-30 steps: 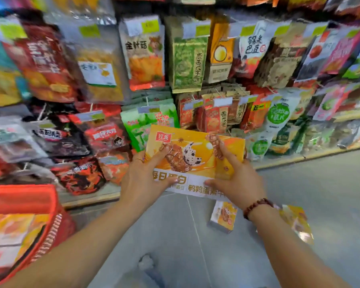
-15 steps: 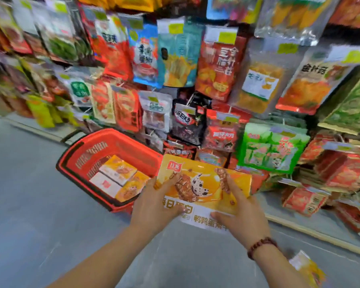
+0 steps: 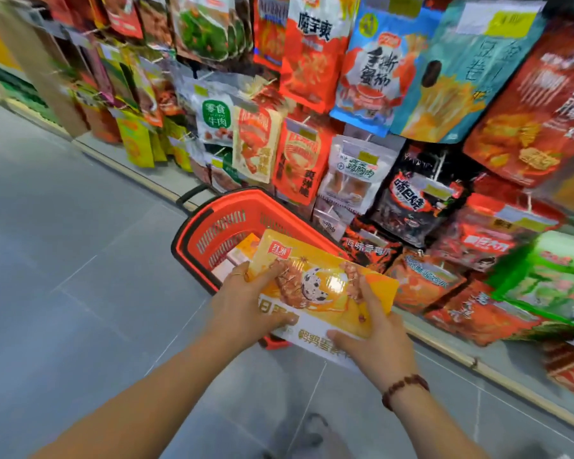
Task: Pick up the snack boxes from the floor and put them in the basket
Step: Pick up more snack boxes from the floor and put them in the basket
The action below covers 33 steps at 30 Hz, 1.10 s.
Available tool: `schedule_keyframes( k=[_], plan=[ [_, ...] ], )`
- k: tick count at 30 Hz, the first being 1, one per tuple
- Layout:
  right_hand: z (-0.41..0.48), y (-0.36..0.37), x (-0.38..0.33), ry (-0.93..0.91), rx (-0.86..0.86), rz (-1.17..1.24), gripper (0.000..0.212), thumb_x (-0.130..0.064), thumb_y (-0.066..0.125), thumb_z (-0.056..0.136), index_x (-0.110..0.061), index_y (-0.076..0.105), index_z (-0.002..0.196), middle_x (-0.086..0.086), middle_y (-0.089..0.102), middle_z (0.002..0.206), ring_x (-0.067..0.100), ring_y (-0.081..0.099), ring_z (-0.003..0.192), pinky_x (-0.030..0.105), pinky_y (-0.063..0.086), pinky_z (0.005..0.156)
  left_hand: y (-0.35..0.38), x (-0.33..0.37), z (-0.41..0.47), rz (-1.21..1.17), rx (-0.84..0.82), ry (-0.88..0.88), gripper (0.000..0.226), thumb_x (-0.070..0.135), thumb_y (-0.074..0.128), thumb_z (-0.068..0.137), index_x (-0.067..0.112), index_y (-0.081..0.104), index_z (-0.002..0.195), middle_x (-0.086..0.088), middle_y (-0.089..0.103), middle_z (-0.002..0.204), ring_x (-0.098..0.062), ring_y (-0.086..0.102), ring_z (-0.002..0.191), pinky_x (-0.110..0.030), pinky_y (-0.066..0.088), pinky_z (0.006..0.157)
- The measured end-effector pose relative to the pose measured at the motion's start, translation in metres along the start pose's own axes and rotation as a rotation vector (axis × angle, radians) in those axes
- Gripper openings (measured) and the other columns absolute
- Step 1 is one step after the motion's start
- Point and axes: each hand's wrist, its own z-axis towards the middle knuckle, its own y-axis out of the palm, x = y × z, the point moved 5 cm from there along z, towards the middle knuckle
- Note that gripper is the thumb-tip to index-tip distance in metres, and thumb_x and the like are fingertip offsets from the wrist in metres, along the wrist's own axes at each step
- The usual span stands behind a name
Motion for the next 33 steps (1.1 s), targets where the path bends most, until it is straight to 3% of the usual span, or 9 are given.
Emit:
schedule_keyframes(
  k=[5,9,16,20,25,29,33],
  plan=[
    [0.063,0.019,-0.017,0.039,-0.005,-0.003,0.099,-0.05,0.074,0.071,-0.068,-0.009,0.122,-0.001,0.035,0.105,0.026,0.056,0.098,0.031,0.045,0.079,0.003,-0.029,0.068,0.044,-0.055,-0.004,0.091,0.068,0.071,0.056,0.056,0.027,0.135,0.001,0.034,0.141,-0.021,0.041,0.124,-0.04,0.048,0.092],
    [0.127,0.035,-0.032,0.056,-0.049,-0.003,0.098,-0.051,0.074,0.071,-0.066,-0.009,0.123,0.004,0.04,0.109,0.021,0.05,0.082,0.03,0.045,0.078,0.001,-0.05,0.125,0.043,-0.068,0.014,0.091,0.065,0.072,0.058,0.052,0.029,0.137,0.0,0.037,0.136,-0.02,0.045,0.119,-0.035,0.048,0.09],
    [0.216,0.067,-0.061,0.086,-0.109,0.011,0.101,-0.046,0.074,0.074,-0.062,-0.005,0.135,0.015,0.039,0.132,0.031,0.056,0.103,0.034,0.047,0.085,-0.002,-0.095,0.213,-0.002,-0.163,0.01,0.09,0.052,0.077,0.064,0.051,0.026,0.138,-0.003,0.036,0.136,-0.021,0.044,0.119,-0.032,0.046,0.093],
    [0.259,0.113,-0.061,0.174,-0.147,0.029,0.098,-0.048,0.07,0.076,-0.06,-0.005,0.138,0.017,0.037,0.131,0.028,0.06,0.085,0.03,0.048,0.069,0.018,-0.136,0.261,0.016,-0.221,0.024,0.09,0.055,0.075,0.063,0.054,0.025,0.137,-0.002,0.037,0.131,-0.02,0.046,0.114,-0.032,0.047,0.09],
    [0.318,0.205,-0.04,0.338,-0.176,0.088,0.099,-0.046,0.071,0.076,-0.053,-0.003,0.142,0.018,0.036,0.133,0.034,0.059,0.093,0.032,0.048,0.078,0.079,-0.207,0.327,0.033,-0.391,0.057,0.086,0.049,0.075,0.069,0.042,0.029,0.141,-0.01,0.031,0.139,-0.027,0.036,0.125,-0.03,0.037,0.096],
    [0.351,0.271,-0.023,0.405,-0.176,0.137,0.101,-0.043,0.072,0.077,-0.046,-0.003,0.145,0.018,0.035,0.139,0.033,0.052,0.107,0.031,0.044,0.082,0.119,-0.254,0.372,0.031,-0.452,0.094,0.086,0.043,0.079,0.067,0.036,0.035,0.141,-0.013,0.037,0.132,-0.028,0.04,0.12,-0.022,0.032,0.092],
    [0.389,0.325,0.002,0.502,-0.142,0.162,0.102,-0.044,0.074,0.074,-0.051,0.0,0.143,0.022,0.025,0.147,0.035,0.049,0.119,0.037,0.044,0.092,0.164,-0.295,0.415,0.059,-0.494,0.137,0.087,0.043,0.08,0.065,0.036,0.037,0.14,-0.015,0.037,0.131,-0.03,0.039,0.121,-0.028,0.033,0.099]
  ],
)
